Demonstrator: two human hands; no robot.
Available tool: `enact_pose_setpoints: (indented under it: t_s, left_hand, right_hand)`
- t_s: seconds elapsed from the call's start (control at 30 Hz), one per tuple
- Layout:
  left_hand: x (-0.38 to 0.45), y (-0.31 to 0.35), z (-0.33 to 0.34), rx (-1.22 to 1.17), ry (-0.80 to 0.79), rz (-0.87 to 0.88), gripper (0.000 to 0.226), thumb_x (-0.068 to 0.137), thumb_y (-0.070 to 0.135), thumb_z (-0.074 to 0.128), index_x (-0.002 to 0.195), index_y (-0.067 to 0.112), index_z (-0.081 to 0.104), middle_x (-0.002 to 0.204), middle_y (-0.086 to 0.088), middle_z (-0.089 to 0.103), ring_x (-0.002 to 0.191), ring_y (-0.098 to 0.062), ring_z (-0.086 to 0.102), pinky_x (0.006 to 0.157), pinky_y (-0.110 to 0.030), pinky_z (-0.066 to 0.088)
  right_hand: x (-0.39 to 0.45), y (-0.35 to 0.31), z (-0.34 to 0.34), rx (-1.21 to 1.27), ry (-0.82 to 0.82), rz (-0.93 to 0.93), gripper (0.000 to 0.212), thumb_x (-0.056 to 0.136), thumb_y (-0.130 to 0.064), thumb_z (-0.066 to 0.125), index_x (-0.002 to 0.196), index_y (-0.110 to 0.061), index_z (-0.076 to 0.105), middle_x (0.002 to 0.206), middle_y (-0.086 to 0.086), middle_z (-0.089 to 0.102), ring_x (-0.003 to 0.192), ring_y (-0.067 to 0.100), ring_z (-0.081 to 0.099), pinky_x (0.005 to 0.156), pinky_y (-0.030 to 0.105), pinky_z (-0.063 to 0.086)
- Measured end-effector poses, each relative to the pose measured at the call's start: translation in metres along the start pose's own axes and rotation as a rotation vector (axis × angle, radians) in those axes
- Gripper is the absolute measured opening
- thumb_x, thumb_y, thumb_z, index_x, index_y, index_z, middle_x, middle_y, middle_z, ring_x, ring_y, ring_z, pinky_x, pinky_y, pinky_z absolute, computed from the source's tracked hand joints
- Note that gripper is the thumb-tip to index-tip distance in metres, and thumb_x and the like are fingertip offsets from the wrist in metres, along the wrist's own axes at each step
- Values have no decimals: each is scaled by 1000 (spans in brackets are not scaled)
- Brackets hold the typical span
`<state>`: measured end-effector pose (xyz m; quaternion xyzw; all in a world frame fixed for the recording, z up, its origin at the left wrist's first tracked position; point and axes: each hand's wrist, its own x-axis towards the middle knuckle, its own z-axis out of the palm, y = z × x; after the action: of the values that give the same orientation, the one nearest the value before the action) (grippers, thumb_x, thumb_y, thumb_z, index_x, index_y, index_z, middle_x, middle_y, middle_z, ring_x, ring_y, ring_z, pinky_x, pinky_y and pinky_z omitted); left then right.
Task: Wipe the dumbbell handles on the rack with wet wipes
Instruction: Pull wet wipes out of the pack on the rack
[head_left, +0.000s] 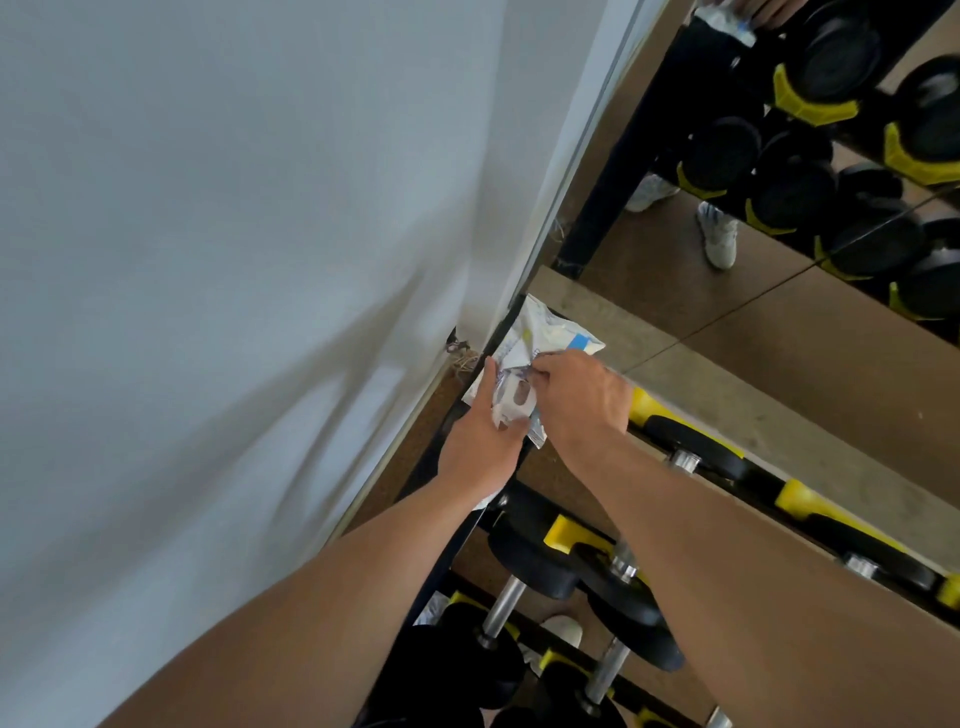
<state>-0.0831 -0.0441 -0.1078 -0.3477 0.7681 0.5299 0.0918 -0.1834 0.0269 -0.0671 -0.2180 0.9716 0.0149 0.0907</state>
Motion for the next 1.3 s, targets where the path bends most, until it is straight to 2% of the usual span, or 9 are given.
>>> enact_pose_setpoints:
  t_s: [0.3, 0.43, 0.57, 0.73, 0.83, 0.97, 1.07, 1.17, 1.3]
  left_hand:
    - [7, -9, 7, 148, 52, 46, 88, 96, 55, 53, 153, 44, -13, 99, 0, 72, 72, -12, 67, 65, -37, 60]
    - [6, -8, 6, 196, 50, 75, 93, 95, 55, 54, 153, 40, -18, 107, 1, 71, 68, -9, 66, 61, -27, 59]
    - [4, -7, 3, 238, 42, 97, 94, 95, 55, 54, 155, 35, -16, 87, 4, 68, 60, -8, 62, 55, -26, 56]
    - [11, -1, -4, 336, 118, 242, 88, 97, 48, 54, 156, 39, -10, 94, 6, 68, 62, -5, 58, 53, -22, 48]
    - [19, -3, -4, 380, 121, 277, 85, 96, 49, 56, 154, 47, -6, 114, 6, 68, 85, -11, 67, 66, -33, 58]
    - [21, -2, -2, 380, 121, 284, 88, 93, 49, 62, 156, 43, 0, 127, 6, 65, 99, -15, 68, 75, -38, 60]
    - [21, -3, -2, 336, 118, 268, 93, 90, 49, 65, 155, 44, -1, 132, 8, 63, 103, -15, 67, 80, -38, 59]
    - [22, -5, -1, 311, 110, 267, 96, 89, 49, 67, 155, 46, -3, 129, 11, 64, 100, -12, 67, 77, -34, 58]
    - [21, -5, -1, 347, 142, 273, 94, 90, 49, 66, 156, 43, 0, 109, 8, 69, 85, -10, 66, 65, -26, 51]
  right_hand:
    - [9, -8, -4, -72, -58, -2, 15, 98, -37, 58, 102, -31, 71, 94, -6, 59, 76, 16, 58, 56, 30, 45]
    - [8, -15, -4, -107, -81, -55, 21, 96, -30, 63, 114, -21, 65, 109, 1, 57, 99, 20, 56, 65, 32, 47]
    - [2, -16, 4, -157, -50, -122, 34, 97, -25, 59, 129, -13, 55, 124, 7, 51, 118, 23, 46, 75, 32, 48]
    - [10, -6, 5, -80, -165, -197, 45, 91, -27, 67, 130, -8, 54, 129, 8, 48, 123, 26, 40, 97, 37, 47]
    - [12, 2, -5, 5, -277, -230, 35, 85, -16, 70, 118, -9, 60, 125, 8, 49, 120, 28, 41, 101, 39, 43]
    - [12, 10, -16, 21, -314, -351, 23, 84, -7, 67, 104, -15, 61, 112, 4, 50, 110, 25, 47, 93, 37, 44]
    - [9, 13, -21, 133, -221, -242, 19, 89, -6, 64, 101, -20, 66, 110, 0, 57, 98, 20, 57, 80, 35, 55]
    - [7, 11, -20, 135, -139, -188, 20, 97, -22, 61, 114, -26, 71, 116, -3, 65, 101, 18, 63, 81, 36, 58]
    - [12, 1, -16, 64, -116, -139, 26, 99, -42, 56, 107, -25, 74, 106, -2, 64, 97, 17, 62, 78, 34, 57]
